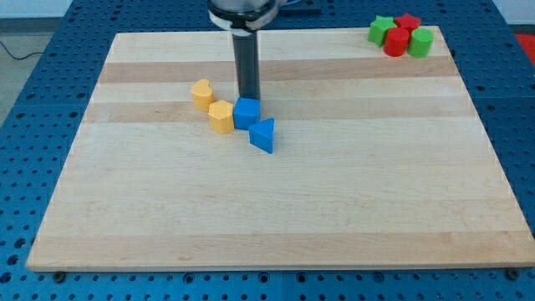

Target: Place the yellow heart at the left centre

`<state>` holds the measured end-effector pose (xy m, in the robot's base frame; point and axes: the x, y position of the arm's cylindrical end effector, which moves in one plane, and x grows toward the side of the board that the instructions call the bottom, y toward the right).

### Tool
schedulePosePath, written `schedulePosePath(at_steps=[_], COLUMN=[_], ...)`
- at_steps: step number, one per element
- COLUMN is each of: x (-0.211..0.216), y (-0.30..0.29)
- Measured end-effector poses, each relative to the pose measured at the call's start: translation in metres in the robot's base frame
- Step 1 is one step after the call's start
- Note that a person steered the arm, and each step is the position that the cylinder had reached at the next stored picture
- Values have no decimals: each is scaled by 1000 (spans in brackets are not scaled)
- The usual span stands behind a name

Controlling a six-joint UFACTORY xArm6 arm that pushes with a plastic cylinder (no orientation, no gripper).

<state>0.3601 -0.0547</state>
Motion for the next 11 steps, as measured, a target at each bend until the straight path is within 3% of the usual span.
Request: schedulePosePath(at_steps=[4, 6, 7, 10, 11], x=[-11, -21, -6, 4, -11], y=[-172, -86, -74, -192, -135])
